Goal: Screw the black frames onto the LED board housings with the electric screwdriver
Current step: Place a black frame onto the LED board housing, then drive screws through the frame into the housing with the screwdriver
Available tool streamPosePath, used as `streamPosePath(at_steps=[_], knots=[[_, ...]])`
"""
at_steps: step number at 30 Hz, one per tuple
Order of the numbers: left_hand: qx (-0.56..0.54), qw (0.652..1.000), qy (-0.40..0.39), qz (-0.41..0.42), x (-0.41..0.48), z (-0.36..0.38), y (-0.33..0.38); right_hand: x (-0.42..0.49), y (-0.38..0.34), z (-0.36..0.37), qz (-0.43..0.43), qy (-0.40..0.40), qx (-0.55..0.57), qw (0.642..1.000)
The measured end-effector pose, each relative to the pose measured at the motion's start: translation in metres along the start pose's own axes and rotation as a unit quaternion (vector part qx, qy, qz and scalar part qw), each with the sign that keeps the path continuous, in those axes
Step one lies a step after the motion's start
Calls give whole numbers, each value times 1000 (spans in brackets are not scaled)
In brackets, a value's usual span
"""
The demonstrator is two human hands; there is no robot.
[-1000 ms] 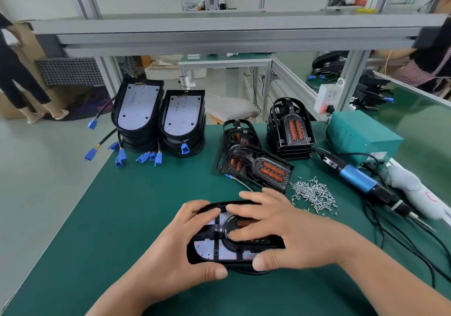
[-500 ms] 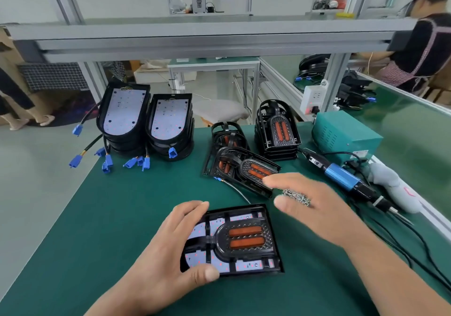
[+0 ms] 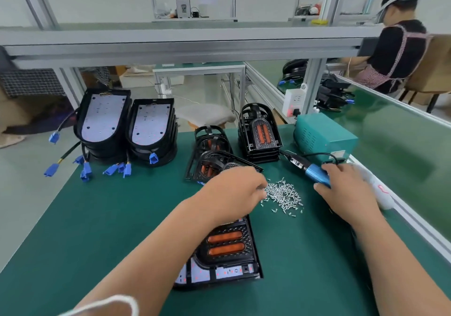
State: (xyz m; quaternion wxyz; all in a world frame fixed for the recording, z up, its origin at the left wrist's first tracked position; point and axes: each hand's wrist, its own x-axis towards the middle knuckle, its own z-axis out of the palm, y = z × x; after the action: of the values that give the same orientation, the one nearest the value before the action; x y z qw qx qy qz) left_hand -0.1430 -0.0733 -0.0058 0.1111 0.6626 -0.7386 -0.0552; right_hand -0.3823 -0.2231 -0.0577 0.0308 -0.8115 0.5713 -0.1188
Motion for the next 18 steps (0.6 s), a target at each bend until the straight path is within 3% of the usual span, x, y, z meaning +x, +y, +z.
streamPosePath(at_steps=[10, 18], knots=[[162, 976, -143, -7, 83, 33, 24, -2, 6, 5, -11, 0, 16, 1000], [99, 983, -154, -24, 87, 40, 19, -1, 7, 8, -20, 15, 16, 1000]])
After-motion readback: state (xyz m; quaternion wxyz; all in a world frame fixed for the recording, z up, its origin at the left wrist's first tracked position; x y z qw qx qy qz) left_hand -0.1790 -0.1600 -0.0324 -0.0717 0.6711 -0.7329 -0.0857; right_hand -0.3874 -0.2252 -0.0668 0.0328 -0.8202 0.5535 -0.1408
